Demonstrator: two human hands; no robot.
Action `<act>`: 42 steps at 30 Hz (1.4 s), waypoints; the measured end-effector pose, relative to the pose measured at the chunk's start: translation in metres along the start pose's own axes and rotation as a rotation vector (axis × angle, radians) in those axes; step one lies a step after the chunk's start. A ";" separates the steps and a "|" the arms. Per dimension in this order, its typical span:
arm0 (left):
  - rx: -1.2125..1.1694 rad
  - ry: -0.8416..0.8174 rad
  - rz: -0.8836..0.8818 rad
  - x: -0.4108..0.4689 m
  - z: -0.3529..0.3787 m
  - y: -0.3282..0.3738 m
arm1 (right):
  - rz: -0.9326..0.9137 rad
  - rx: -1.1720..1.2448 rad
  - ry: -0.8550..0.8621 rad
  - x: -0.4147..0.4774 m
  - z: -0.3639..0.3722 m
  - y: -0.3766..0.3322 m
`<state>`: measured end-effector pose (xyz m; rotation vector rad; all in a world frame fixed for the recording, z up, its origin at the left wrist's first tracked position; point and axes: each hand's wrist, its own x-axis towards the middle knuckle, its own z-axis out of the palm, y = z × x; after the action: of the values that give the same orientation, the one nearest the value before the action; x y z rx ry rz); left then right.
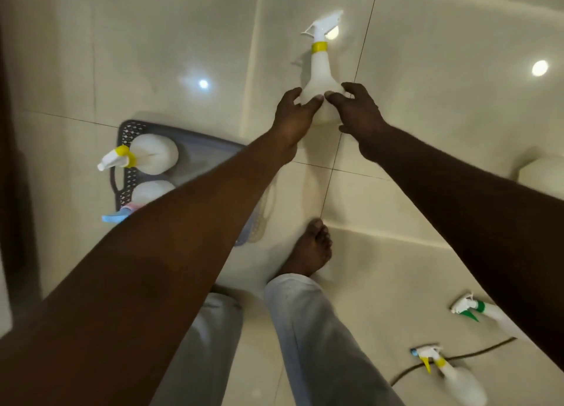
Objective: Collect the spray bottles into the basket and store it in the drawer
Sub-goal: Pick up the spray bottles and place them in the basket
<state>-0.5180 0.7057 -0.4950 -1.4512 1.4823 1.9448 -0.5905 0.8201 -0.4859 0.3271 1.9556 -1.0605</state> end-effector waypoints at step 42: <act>-0.272 0.523 0.064 -0.050 -0.205 -0.144 | -0.418 -0.380 -0.291 -0.054 0.256 0.066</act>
<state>-0.2834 0.6092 -0.5236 -2.1876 1.5116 1.9561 -0.3757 0.6682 -0.5474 -0.4384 1.9440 -0.8988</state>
